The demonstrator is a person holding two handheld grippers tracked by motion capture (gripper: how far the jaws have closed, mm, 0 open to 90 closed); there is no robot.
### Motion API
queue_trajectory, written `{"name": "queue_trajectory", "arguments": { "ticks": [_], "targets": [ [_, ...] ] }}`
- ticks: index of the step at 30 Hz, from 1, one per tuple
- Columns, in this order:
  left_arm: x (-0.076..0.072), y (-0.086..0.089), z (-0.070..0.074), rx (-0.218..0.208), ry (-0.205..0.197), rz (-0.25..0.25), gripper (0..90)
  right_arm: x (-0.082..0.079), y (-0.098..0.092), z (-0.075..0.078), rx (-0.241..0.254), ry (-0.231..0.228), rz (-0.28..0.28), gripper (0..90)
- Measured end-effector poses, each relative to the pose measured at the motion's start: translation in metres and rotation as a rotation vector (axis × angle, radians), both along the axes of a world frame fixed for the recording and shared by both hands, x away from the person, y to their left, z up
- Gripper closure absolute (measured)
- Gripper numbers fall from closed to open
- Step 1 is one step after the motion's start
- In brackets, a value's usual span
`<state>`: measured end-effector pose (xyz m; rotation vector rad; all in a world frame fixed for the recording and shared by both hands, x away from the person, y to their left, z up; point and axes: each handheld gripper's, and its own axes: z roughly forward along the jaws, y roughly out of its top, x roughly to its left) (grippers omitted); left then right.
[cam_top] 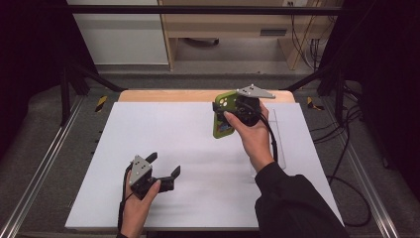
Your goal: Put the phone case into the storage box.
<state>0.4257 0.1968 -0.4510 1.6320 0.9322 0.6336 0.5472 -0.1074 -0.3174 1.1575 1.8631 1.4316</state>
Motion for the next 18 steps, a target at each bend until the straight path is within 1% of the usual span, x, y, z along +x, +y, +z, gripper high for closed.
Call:
{"name": "queue_trajectory", "arguments": {
  "ticks": [3, 6, 11, 14, 16, 18],
  "targets": [
    [0.001, 0.003, 0.000, -0.004, 0.004, 0.004, 2.9, 0.005, -0.001, 0.001, 0.004, 0.002, -0.008, 16.3],
    [0.001, 0.006, 0.000, -0.004, 0.002, 0.018, 2.9, 0.011, 0.000, 0.004, -0.006, 0.002, -0.008, 16.3],
    [0.001, 0.011, 0.000, 0.004, -0.002, 0.019, 2.9, 0.018, 0.002, 0.013, -0.024, -0.011, -0.002, 16.3],
    [0.002, 0.015, -0.001, 0.001, -0.001, 0.030, 2.9, 0.022, 0.001, 0.016, -0.022, -0.013, -0.013, 16.3],
    [0.001, 0.019, 0.000, 0.010, -0.008, 0.040, 2.9, 0.025, -0.001, 0.017, -0.021, -0.011, -0.020, 16.3],
    [0.000, 0.022, 0.002, 0.011, -0.016, 0.046, 2.9, 0.028, -0.002, 0.019, -0.021, -0.014, -0.023, 16.3]
  ]
}}
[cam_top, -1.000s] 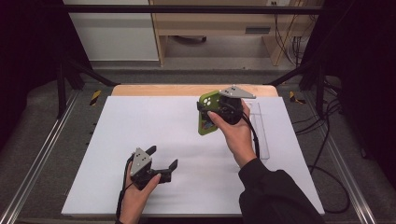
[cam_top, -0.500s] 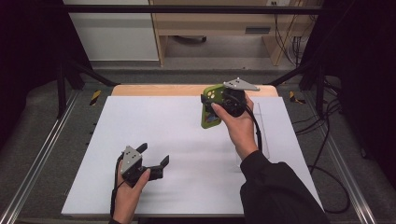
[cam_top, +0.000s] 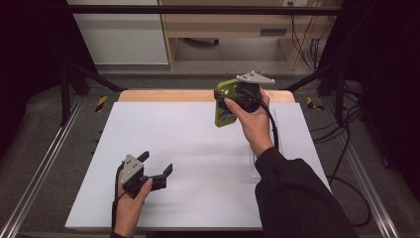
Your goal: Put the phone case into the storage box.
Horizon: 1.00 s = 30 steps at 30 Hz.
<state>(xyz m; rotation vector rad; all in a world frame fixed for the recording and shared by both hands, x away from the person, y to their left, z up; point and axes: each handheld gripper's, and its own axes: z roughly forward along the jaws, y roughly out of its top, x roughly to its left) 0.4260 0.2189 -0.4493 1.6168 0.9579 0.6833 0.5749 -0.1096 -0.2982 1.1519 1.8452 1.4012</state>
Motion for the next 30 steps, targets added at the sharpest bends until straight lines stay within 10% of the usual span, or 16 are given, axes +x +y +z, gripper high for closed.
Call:
{"name": "queue_trajectory", "arguments": {
  "ticks": [15, 30],
  "targets": [
    [-0.020, 0.034, -0.007, -0.010, -0.021, 0.079, 2.6, 0.018, -0.018, 0.009, 0.007, -0.022, -0.043, 16.4],
    [-0.020, 0.023, -0.007, 0.020, -0.031, 0.074, 2.6, 0.006, -0.039, 0.014, 0.003, -0.081, -0.091, 16.3]
  ]
}}
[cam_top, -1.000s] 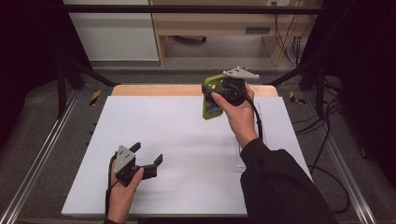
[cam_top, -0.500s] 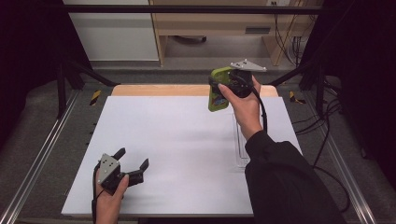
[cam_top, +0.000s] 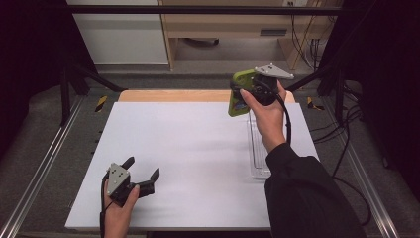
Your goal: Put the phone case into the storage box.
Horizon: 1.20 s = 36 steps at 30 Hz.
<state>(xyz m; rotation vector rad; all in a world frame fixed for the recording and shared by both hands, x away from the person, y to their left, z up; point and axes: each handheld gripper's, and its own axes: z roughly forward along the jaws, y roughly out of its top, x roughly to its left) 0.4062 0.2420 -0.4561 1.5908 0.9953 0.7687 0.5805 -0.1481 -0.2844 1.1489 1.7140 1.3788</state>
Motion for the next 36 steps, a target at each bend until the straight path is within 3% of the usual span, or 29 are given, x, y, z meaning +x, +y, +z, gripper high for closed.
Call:
{"name": "queue_trajectory", "arguments": {
  "ticks": [6, 12, 18, 26, 36],
  "targets": [
    [0.000, -0.004, -0.002, 0.003, 0.005, -0.013, 2.6, -0.005, -0.021, -0.001, 0.005, -0.003, -0.033, 16.4],
    [-0.003, -0.002, -0.003, 0.012, 0.011, -0.016, 2.6, 0.001, -0.036, -0.008, 0.000, 0.008, -0.081, 16.4],
    [-0.007, 0.003, -0.002, 0.003, 0.009, 0.001, 2.6, 0.007, -0.045, -0.015, 0.005, 0.019, -0.137, 16.3],
    [-0.006, -0.004, -0.003, 0.015, 0.012, -0.016, 2.6, 0.009, -0.057, -0.022, 0.015, 0.022, -0.195, 16.3],
    [-0.004, -0.004, -0.005, -0.002, 0.013, -0.027, 2.6, 0.013, -0.066, -0.026, 0.017, 0.023, -0.251, 16.2]
  ]
}}
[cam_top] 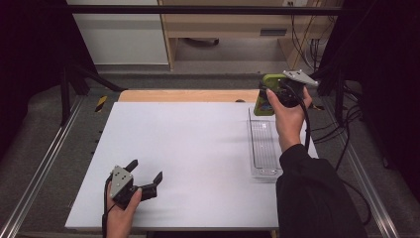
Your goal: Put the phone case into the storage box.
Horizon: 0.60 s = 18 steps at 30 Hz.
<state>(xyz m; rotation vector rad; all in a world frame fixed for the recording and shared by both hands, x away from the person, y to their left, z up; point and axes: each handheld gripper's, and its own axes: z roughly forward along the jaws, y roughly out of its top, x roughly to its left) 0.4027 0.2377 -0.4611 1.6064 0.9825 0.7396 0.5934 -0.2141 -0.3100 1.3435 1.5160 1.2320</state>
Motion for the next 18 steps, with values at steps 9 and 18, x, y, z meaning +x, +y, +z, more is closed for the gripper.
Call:
{"name": "queue_trajectory", "arguments": {
  "ticks": [9, 18],
  "targets": [
    [0.005, 0.003, -0.002, -0.006, 0.008, 0.002, 2.7, 0.001, 0.001, -0.002, -0.027, -0.012, -0.021, 16.3],
    [0.007, 0.003, -0.001, -0.010, 0.008, 0.008, 2.7, 0.015, 0.001, -0.019, -0.041, 0.007, -0.029, 16.3]
  ]
}}
